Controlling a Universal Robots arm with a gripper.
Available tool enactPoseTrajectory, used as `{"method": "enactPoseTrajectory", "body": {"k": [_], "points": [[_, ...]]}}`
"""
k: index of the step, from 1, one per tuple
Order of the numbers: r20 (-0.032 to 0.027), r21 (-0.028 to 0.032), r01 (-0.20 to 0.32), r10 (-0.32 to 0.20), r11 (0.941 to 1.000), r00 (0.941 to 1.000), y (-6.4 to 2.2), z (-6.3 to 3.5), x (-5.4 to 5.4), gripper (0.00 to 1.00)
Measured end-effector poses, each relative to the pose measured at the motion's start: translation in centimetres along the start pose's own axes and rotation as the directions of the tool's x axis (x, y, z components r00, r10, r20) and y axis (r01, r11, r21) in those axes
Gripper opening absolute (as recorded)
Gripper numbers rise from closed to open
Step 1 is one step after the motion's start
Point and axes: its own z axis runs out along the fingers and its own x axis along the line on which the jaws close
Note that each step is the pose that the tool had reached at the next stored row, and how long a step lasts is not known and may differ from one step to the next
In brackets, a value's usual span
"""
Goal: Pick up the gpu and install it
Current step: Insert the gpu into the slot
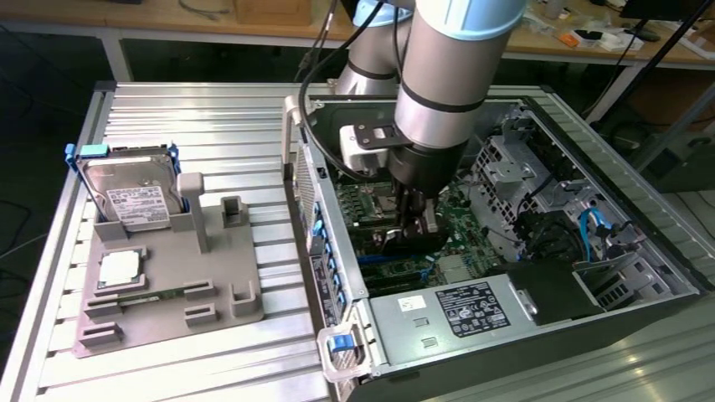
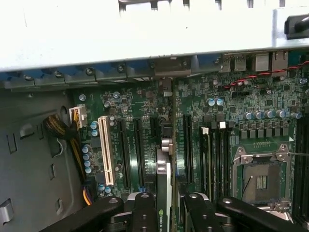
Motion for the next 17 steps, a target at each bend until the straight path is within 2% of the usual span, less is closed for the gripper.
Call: {"method": "enactPoseTrajectory", "body": {"k": [10,12,17], "points": [[-0.0001,0.0004,0.001,-0.001,1.0,1.0,0.22,0.19,-0.01,0.27],[0.0,0.0021,0.002,-0.002,1.0,1.0,0.24,0.22,-0.03,0.27],[0.0009,0.011,0.004,-0.004,0.9999,1.0,0.24,0.28,-0.07,0.27]]}}
